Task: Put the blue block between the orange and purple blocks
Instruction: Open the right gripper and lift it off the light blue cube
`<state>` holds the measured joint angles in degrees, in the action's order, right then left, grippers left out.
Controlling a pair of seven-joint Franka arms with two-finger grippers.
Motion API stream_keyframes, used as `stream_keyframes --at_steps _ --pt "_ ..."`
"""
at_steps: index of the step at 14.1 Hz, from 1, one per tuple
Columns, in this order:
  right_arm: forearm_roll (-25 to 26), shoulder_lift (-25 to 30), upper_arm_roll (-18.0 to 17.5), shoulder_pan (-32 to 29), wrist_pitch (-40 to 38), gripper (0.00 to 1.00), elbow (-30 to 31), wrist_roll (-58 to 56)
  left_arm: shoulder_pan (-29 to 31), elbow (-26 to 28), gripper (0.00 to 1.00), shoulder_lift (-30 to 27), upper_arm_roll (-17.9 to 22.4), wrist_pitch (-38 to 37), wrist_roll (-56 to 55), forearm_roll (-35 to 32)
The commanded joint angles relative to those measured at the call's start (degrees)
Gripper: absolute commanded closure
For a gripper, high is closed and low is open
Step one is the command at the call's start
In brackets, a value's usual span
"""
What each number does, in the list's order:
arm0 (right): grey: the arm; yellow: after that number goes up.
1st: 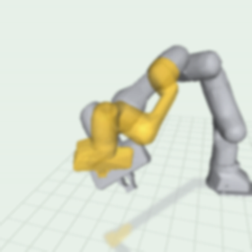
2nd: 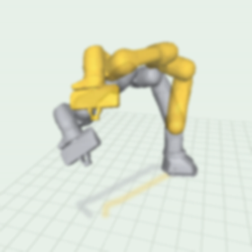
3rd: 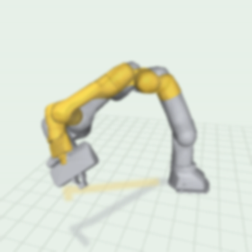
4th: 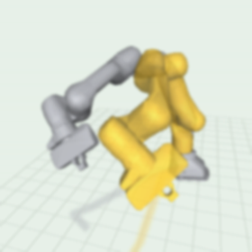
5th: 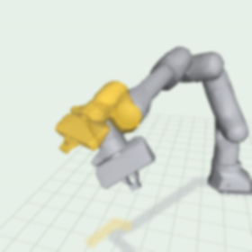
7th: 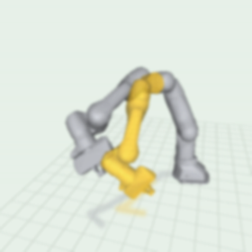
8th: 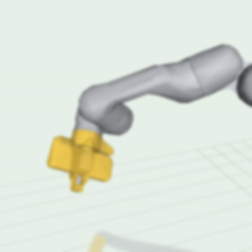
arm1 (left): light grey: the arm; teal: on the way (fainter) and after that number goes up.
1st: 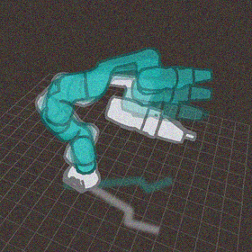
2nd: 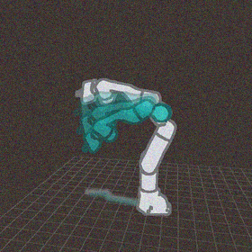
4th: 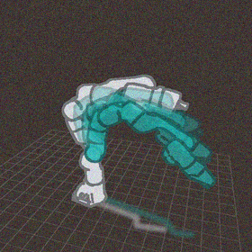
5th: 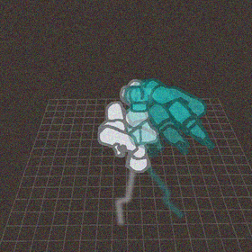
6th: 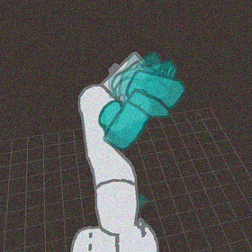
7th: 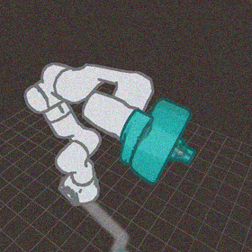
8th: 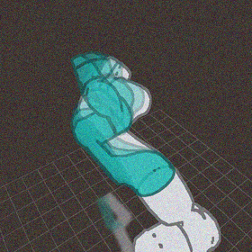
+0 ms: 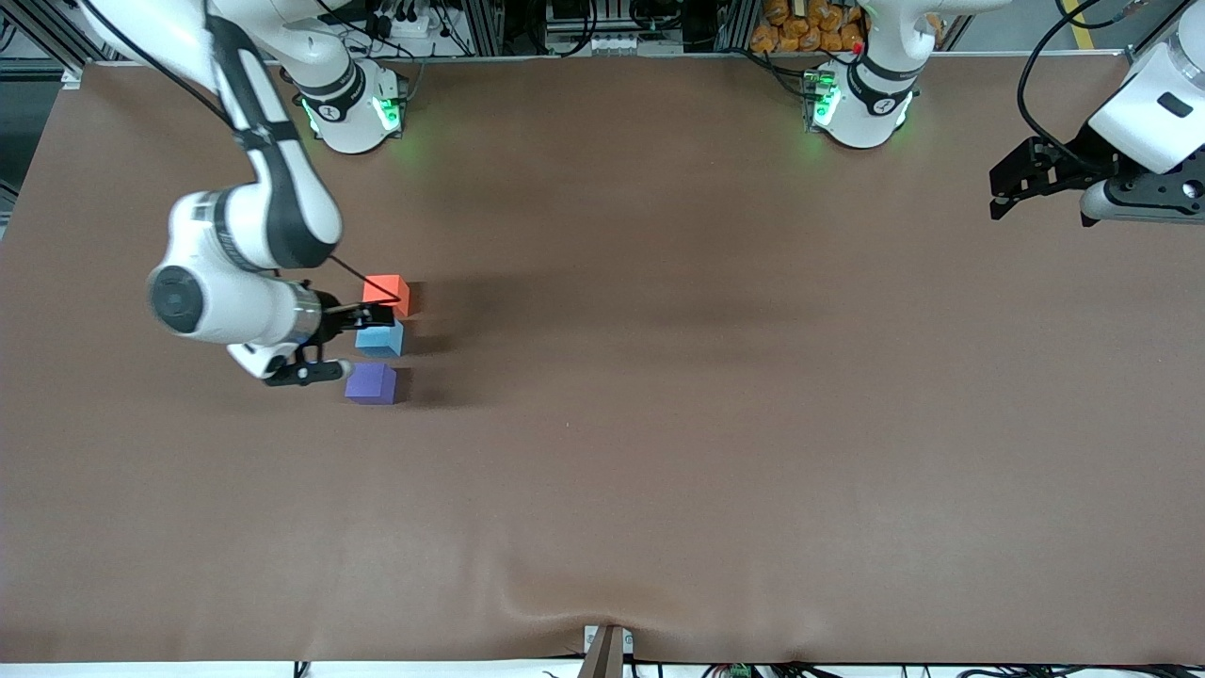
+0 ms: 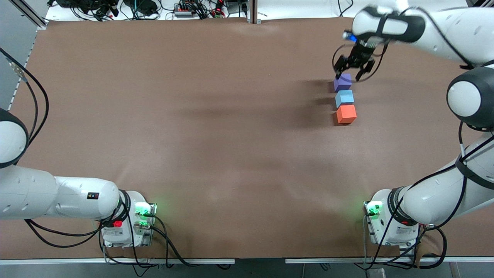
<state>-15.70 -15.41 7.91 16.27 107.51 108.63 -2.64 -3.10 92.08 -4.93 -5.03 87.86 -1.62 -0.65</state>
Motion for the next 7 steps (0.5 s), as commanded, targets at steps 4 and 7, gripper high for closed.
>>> stream_keyframes --at_steps 4,7 --pt "1.62 -1.90 -0.61 -8.61 -12.67 0.00 -20.19 -2.28 0.38 -1.20 0.00 0.54 -0.15 -1.03 0.22 0.21" --pt "8.48 -1.90 -0.61 -9.85 -18.90 0.00 -27.92 -4.21 0.38 -1.20 0.00 0.54 -0.15 -1.11 0.22 0.29"
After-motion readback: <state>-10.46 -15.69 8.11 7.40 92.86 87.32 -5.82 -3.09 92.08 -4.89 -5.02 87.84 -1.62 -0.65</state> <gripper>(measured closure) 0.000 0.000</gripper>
